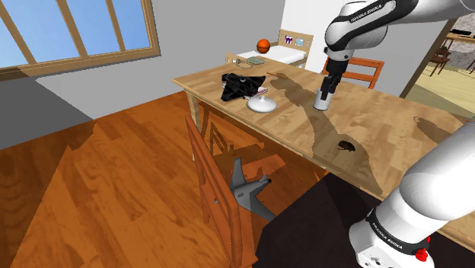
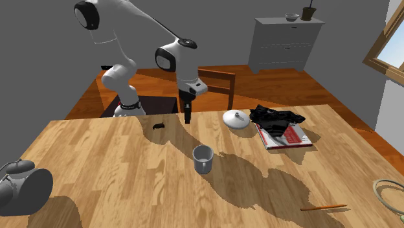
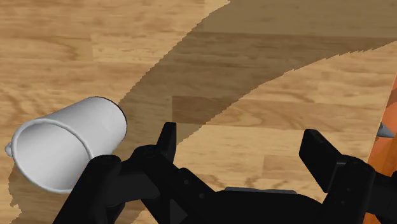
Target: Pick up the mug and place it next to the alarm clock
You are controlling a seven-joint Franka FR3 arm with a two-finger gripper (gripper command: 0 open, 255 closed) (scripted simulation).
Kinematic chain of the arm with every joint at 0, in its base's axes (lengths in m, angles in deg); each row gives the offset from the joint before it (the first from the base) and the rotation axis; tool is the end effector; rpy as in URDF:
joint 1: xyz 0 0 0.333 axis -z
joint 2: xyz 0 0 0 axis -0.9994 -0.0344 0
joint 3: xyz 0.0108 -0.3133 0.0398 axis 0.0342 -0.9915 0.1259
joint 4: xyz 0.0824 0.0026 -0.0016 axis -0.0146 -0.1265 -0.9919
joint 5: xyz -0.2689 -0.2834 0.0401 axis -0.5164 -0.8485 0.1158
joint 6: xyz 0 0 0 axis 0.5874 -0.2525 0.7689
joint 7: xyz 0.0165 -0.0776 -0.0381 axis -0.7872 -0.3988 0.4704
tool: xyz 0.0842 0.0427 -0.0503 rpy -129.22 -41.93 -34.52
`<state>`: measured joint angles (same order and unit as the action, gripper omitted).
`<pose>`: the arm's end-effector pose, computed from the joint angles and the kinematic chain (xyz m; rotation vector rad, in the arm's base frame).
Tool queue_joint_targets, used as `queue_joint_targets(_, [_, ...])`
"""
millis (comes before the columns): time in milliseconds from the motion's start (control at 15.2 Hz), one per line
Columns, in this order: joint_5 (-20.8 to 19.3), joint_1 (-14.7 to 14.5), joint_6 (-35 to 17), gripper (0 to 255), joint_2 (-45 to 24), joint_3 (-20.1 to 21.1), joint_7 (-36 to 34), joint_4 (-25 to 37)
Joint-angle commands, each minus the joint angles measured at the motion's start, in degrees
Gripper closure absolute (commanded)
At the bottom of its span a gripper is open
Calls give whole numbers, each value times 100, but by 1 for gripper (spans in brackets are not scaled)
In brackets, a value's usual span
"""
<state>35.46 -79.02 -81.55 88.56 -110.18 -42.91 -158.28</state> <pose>0.4378 -0.2658 0.4271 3.0860 0.2401 -0.0865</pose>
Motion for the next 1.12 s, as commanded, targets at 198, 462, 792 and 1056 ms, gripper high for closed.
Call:
queue_joint_targets(198, [490,187,-332,0,-1026,-247,658,826])
queue_joint_targets(462, [970,448,-439,0,-1872,-305,1159,1628])
queue_joint_targets(792, [1325,708,-559,0,-2530,-259,1481,2200])
queue_joint_targets(1056, [1406,744,-808,0,-2689,-225,1532,2098])
